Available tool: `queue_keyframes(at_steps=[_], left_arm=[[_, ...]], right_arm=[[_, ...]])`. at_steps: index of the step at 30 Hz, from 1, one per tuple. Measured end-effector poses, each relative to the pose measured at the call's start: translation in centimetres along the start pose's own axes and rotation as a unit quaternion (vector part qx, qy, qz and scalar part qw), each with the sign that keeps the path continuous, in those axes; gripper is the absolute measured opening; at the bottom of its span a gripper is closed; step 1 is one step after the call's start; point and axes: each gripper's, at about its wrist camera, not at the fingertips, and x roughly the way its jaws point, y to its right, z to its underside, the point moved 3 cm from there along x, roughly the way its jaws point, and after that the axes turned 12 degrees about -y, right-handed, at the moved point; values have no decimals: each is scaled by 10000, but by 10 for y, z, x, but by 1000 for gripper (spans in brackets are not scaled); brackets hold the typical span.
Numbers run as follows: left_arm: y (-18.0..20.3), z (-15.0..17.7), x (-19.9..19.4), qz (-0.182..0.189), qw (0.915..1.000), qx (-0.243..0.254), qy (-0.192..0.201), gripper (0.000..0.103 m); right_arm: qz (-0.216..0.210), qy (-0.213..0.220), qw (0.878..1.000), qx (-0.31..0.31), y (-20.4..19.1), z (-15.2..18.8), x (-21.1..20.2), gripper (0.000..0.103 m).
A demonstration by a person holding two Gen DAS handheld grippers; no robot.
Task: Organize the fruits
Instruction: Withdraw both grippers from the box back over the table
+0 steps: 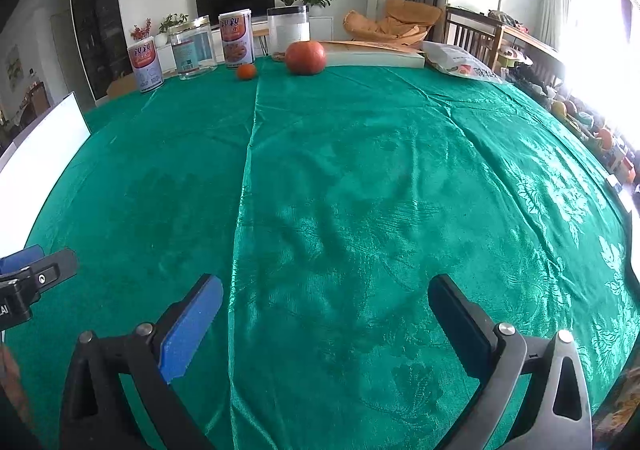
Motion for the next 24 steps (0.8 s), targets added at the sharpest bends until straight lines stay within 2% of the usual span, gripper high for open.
queue_keyframes(at_steps=[13,24], left_arm=[[-3,6,11,-35,10000,-13,-89,95],[2,10,13,-270,9994,182,92,96]], right_arm=[[-6,11,10000,1,1,0,-1,102],[14,136,9999,34,2,0,-5,102]])
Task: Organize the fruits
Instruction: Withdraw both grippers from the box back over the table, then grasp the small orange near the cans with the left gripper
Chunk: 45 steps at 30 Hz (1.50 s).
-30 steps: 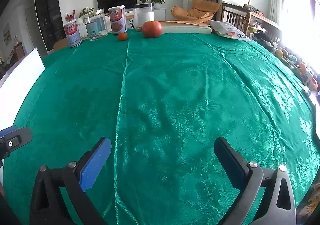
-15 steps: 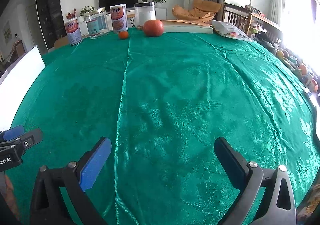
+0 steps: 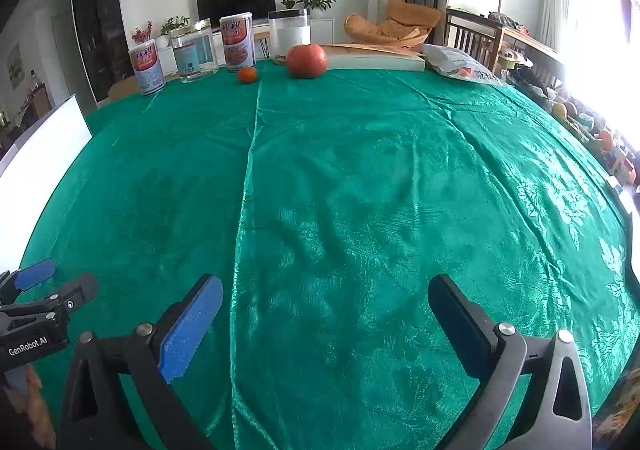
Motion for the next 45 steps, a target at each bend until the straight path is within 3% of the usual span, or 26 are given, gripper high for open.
queue_keyframes(at_steps=[6,23,27,30,35,40,45], left_arm=[[1,1,1,25,10000,1,16,96],[5,0,4,-144,9998,144,-57,99],[-1,-13,-8,400,9991,-148,-3,99],[-2,-44,-21,616,9972,-303,306,99],[8,-134,-12,858,9940,-392,546,99],[51,-223,42,903,9941,428,423,98],[78,-277,100,680,9954,577,338,95]], right_arm=[[22,217,9997,68,4,-1,-9,102],[-51,121,9999,-26,1,0,-6,102],[-123,70,9999,13,3,0,-4,102],[-193,-50,9998,-28,0,0,1,102],[-345,-74,9994,-21,1,1,1,102],[-634,-224,9976,149,7,1,6,102],[-974,-467,9935,350,14,0,16,102]])
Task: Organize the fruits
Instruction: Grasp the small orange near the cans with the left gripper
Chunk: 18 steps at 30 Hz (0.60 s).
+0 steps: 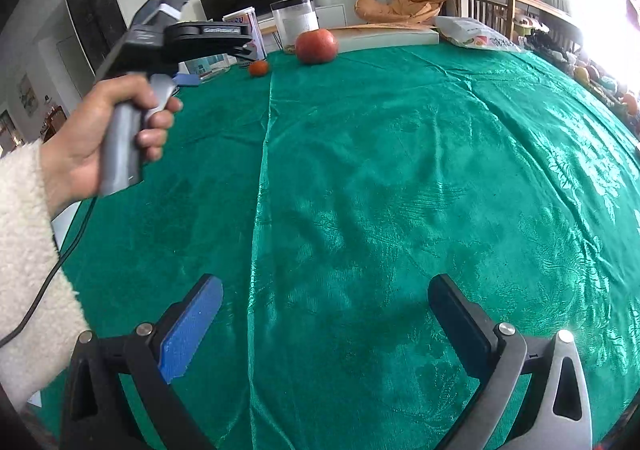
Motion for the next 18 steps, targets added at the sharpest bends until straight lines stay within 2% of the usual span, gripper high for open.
queue_keyframes(at_steps=[1,3,6,7,10,11,12,13,18], left_arm=[[2,-8,11,-100,9999,50,5,92],[2,-21,29,-303,9994,152,-55,79],[-3,-30,51,-468,9988,108,-124,75],[-5,-31,57,-471,9985,56,-265,74],[-3,-38,58,-400,9991,17,-152,72],[-3,-39,60,-440,9988,-4,-195,64],[-3,-40,60,-486,9987,2,-150,40],[-2,-41,59,-438,9990,18,-122,31],[0,-24,46,-637,9978,54,-145,31]], right_arm=[[-27,27,10000,1,1,0,-1,103],[-110,11,9999,16,0,-2,0,103],[-162,-3,9999,22,1,-4,1,103],[-180,-7,9998,23,1,-4,1,103],[-238,-5,9997,50,2,-4,0,103],[-247,-2,9997,56,2,-4,0,103],[-251,4,9997,61,1,-3,0,103],[-244,8,9997,63,1,-3,0,103],[-103,-3,9999,-7,-1,-5,2,103]])
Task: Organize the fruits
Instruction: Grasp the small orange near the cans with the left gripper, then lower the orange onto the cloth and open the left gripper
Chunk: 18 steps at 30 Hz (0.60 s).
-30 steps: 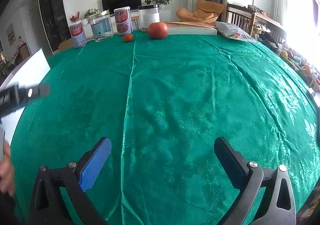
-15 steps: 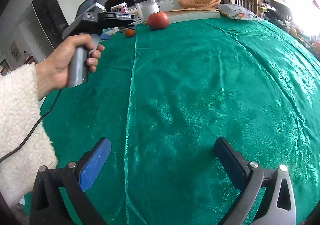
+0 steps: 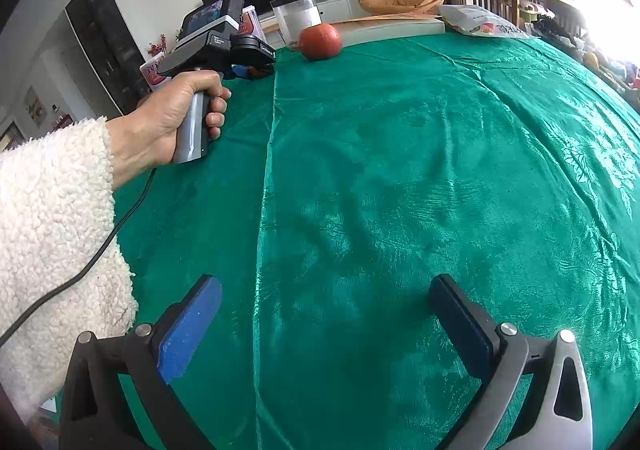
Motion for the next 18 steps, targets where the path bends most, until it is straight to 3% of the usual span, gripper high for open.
queue_keyframes(at_steps=[4,7,11,14,18], left_arm=[[-7,40,-43,-158,9998,138,-17,31],[-16,82,-88,-86,9998,161,-69,31],[-30,147,-140,206,9993,-175,-247,31],[-35,194,-161,286,9981,-290,-461,31],[-36,243,-163,85,9978,-209,-623,31]], right_arm=[[30,8,10000,-4,1,0,0,103],[98,-1,9999,-47,-1,0,1,103],[189,-13,9998,-105,-2,1,1,103],[232,-15,9997,-125,-2,2,2,103],[357,-37,9991,-210,-5,4,3,103]])
